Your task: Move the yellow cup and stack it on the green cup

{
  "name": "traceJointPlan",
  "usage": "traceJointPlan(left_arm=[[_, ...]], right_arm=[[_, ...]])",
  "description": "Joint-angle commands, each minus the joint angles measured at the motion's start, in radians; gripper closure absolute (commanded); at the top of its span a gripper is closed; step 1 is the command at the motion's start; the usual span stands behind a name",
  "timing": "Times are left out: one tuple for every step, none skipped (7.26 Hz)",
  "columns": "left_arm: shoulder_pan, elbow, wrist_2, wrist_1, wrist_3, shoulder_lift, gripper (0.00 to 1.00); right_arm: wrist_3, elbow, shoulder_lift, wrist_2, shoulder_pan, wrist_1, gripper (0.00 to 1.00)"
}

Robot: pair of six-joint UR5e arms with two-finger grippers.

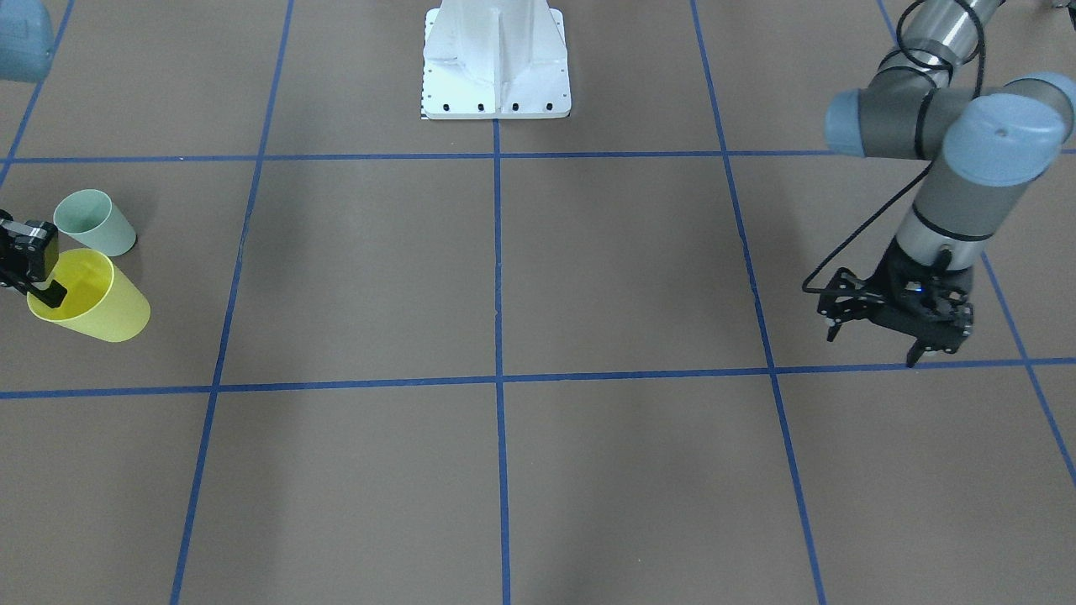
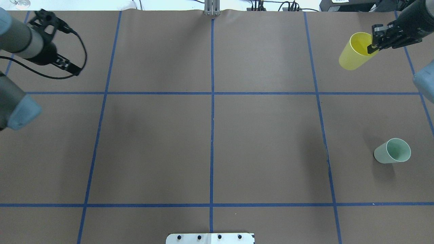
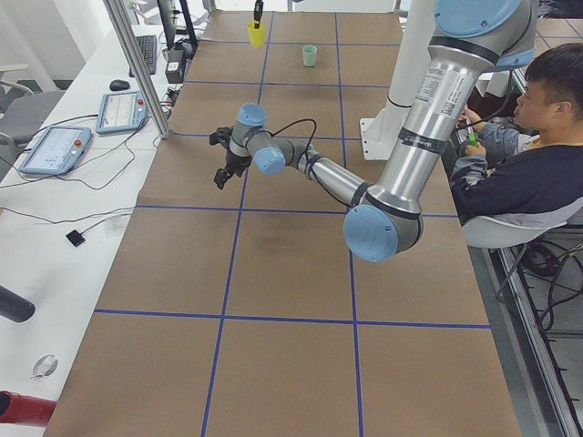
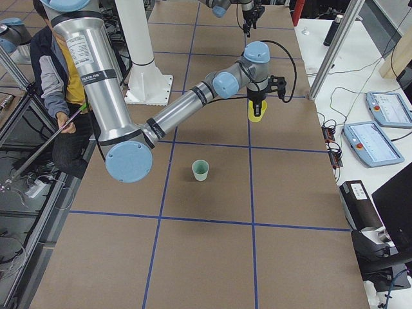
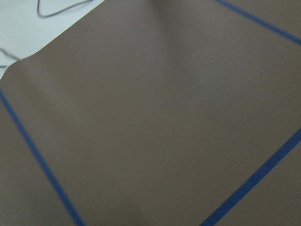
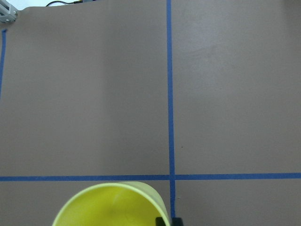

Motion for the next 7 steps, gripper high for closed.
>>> traceJointPlan(left_arm=[[-0.171, -0.035, -0.062, 0.045, 0.243, 0.145, 0.00], [-0.213, -0.035, -0.065, 0.056, 0.252, 0.200, 0.00], [-0.286, -0.031, -0.111, 0.176, 0.255, 0.213, 0.00], [-0.355, -0.064, -0.204, 0.267, 0.326, 0.218, 0.00], [-0.367, -0.092, -0.209, 0.283, 0.376, 0.282, 0.00], [-0.377, -0.086, -0.212, 0.303, 0.376, 0.298, 0.00], [-0.391, -0.101, -0.215, 0.379, 0.379, 0.298, 0.00]], right_arm=[[-0.126, 0.045, -0.103, 0.002, 0.047, 0.001, 1.00], [-0.183, 0.062, -0.144, 0.008, 0.072, 0.000, 1.00], [-0.212, 0.082, -0.187, 0.009, 0.075, 0.001, 1.00], [-0.258, 0.097, -0.247, 0.009, 0.074, 0.001, 1.00], [-0.320, 0.135, -0.334, 0.009, 0.071, 0.003, 1.00], [-0.332, 0.187, -0.431, 0.011, 0.064, 0.013, 1.00], [-0.331, 0.223, -0.506, 0.018, 0.045, 0.061, 1.00]])
